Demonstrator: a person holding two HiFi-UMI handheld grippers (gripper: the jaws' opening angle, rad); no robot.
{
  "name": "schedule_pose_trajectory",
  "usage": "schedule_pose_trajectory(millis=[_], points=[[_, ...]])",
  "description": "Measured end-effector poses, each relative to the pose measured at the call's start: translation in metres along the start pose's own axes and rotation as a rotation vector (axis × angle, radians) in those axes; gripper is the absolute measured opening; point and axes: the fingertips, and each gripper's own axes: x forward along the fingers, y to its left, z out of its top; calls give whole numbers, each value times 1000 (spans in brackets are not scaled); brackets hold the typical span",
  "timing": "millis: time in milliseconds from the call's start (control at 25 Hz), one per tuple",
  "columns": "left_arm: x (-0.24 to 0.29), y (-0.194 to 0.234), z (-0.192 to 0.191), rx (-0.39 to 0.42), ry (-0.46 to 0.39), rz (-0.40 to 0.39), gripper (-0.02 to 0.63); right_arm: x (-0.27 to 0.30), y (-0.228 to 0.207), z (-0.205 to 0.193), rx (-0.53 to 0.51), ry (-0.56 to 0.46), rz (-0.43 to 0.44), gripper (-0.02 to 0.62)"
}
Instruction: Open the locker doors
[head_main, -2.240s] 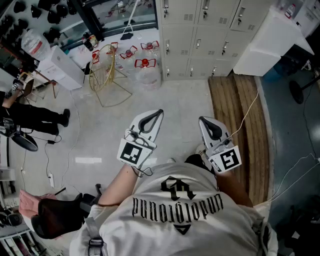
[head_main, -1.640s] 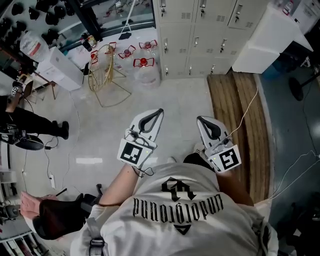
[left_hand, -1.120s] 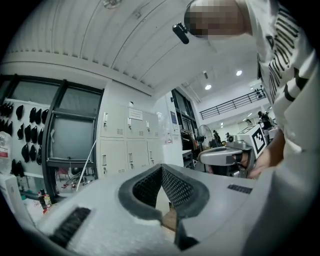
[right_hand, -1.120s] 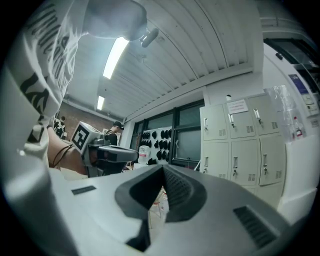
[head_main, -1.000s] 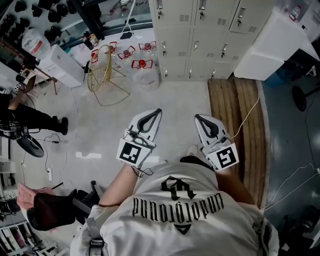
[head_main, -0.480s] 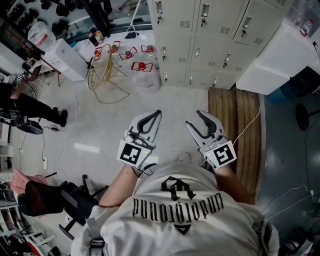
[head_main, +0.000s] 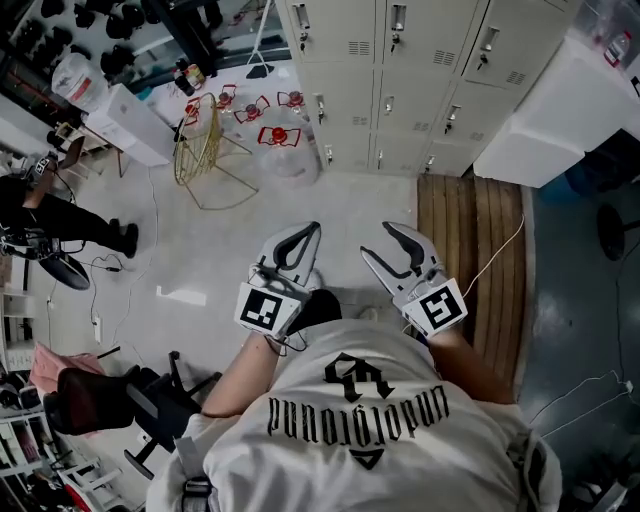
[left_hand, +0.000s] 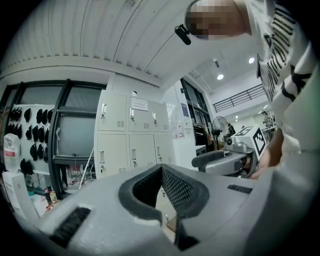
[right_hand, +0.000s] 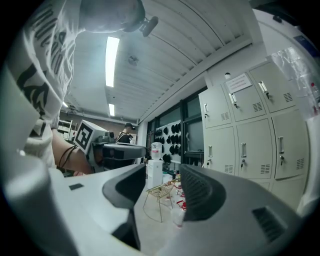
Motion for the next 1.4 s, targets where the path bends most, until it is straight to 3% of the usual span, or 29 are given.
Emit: schedule_pose_trajectory(millis=[440, 1000, 1400], points=[[67, 66, -9, -19, -33, -52, 6, 54, -63, -7, 5, 32, -77, 224], [106, 274, -7, -19, -68, -113, 6, 259, -108, 9, -52, 22, -123, 223], [119, 364, -36, -58, -42, -107, 6, 349, -124, -14, -40, 82, -100, 222]])
